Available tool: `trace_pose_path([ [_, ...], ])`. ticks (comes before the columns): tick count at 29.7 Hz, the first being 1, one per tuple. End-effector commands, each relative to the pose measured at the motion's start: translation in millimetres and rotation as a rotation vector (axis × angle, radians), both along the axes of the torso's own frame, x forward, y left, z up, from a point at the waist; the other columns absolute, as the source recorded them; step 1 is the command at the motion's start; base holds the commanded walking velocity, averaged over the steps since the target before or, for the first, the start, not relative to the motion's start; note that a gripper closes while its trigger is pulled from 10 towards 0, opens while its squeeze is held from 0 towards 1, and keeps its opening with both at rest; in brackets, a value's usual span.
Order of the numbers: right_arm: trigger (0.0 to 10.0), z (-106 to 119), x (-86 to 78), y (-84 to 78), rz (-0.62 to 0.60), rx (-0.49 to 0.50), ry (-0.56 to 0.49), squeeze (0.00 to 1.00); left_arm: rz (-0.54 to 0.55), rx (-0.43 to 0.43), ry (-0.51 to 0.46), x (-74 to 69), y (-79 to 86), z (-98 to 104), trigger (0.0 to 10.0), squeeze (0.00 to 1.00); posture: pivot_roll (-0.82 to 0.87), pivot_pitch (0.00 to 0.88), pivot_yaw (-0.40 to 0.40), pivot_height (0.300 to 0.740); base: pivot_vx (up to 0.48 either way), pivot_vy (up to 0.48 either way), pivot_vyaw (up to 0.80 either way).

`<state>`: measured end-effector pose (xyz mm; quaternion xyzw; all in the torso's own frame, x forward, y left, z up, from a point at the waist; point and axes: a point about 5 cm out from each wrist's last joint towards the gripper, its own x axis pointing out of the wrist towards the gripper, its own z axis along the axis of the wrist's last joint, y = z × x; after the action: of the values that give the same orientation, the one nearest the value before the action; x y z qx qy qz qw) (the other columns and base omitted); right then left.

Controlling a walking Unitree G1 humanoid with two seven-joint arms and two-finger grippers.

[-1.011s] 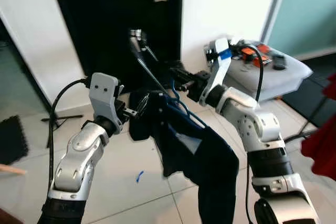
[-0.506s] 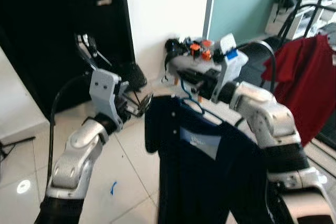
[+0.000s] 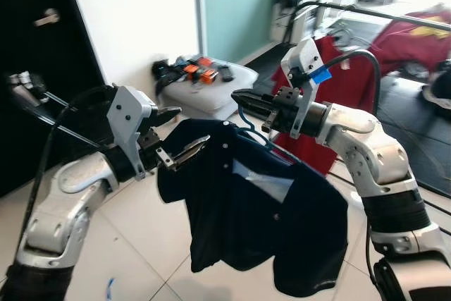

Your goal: Hang hanger

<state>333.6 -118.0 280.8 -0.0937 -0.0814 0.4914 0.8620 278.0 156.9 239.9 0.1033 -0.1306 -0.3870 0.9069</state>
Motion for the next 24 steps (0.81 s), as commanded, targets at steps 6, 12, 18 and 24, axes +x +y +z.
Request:
trace_pose_path([
  [6, 0.4, 22.0, -2.3, 11.9, 0.042, 0.024, -0.095, 0.00, -0.031, 0.103, -0.005, -1.0, -0.9, 4.6, 10.0, 0.00, -0.09, 0.000, 0.032, 0.740, 0.000, 0.000, -0.26],
  [12, 0.0, 43.1, -2.5, 26.5, 0.058, 0.193, -0.093, 0.00, 0.060, -0.014, 0.049, 6.8, -27.3, -11.0, 10.0, 0.00, -0.09, 0.000, 0.034, 0.740, 0.000, 0.000, 0.00],
  [18, 1.5, 43.2, -9.0, 40.5, 0.117, 0.235, -0.080, 0.00, 0.159, -0.074, 0.112, 11.0, -36.5, -27.4, 10.0, 0.00, -0.09, 0.000, 0.032, 0.740, 0.000, 0.000, 0.00],
  [24, 3.1, 47.7, -9.0, 44.6, 0.126, 0.253, -0.087, 0.00, 0.286, -0.111, 0.115, 15.8, -38.5, -28.3, 10.0, 0.00, -0.08, 0.000, 0.032, 0.740, 0.000, 0.000, 0.00],
])
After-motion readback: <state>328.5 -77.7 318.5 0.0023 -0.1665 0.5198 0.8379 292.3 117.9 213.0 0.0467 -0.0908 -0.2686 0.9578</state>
